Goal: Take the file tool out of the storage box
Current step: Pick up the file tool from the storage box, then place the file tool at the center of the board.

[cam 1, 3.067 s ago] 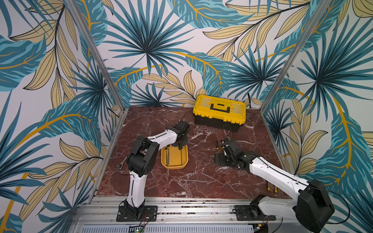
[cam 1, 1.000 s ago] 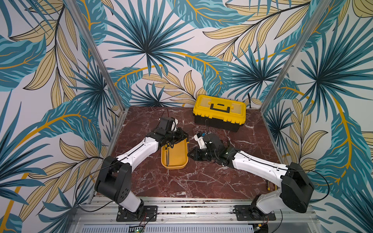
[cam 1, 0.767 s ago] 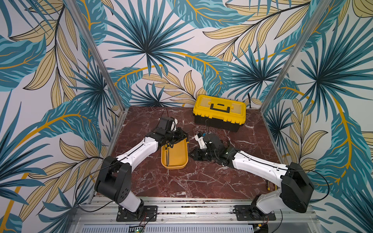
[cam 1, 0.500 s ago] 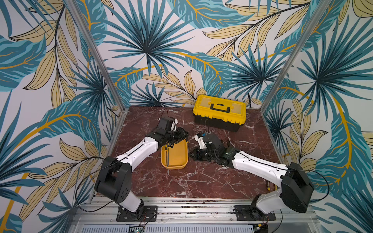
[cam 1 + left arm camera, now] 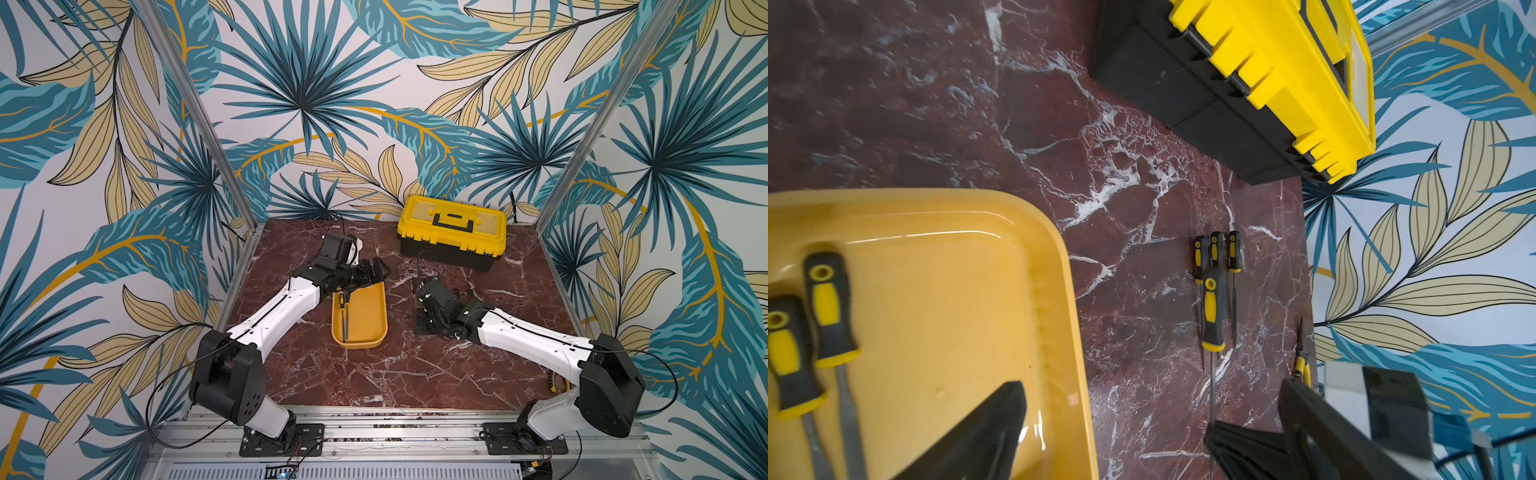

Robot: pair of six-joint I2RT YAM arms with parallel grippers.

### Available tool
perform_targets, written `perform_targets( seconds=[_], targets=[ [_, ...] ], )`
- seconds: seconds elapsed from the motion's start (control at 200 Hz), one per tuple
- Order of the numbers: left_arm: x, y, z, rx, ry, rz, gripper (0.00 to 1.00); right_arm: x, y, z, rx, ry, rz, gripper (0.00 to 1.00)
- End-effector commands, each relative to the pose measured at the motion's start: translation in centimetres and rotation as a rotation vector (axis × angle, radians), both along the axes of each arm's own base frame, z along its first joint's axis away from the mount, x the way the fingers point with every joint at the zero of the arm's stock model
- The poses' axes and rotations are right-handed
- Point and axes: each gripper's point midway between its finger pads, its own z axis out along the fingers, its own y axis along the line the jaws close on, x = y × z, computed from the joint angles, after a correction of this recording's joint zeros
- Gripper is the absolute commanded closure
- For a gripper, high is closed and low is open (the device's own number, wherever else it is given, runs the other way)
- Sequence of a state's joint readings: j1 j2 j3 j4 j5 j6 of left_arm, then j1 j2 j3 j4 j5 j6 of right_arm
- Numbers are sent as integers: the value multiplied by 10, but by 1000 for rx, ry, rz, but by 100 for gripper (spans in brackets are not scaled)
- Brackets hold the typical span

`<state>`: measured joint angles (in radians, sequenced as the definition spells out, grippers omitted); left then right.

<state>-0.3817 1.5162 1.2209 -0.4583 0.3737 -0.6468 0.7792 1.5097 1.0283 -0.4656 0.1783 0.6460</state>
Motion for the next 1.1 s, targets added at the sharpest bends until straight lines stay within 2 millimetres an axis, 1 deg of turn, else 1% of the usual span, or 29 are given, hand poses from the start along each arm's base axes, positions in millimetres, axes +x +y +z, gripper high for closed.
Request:
perform_targets(
  seconds=[0.0, 0.245, 0.376, 0.576, 0.701, 0.866, 1.097],
  targets=[
    [-9, 22, 10, 120, -40, 6, 0, 1, -35, -26, -219, 17, -21, 100],
    [-26, 35, -2, 174, -14, 11, 0, 8, -53, -55, -314, 71, -44, 100],
    [-32, 39, -10, 192, 2, 15, 0, 10, -62, -64, -329, 93, -60, 100],
    [-36, 41, -17, 193, 16, 20, 0, 13, -70, -74, -333, 116, -75, 100],
    [-35, 44, -16, 205, 12, 33, 0, 16, -75, -78, -336, 126, -86, 100],
    [-34, 44, -9, 202, -2, 36, 0, 16, -79, -88, -339, 150, -88, 100],
    [-33, 45, -12, 218, 5, 39, 0, 17, -79, -99, -335, 172, -85, 100]
  ],
)
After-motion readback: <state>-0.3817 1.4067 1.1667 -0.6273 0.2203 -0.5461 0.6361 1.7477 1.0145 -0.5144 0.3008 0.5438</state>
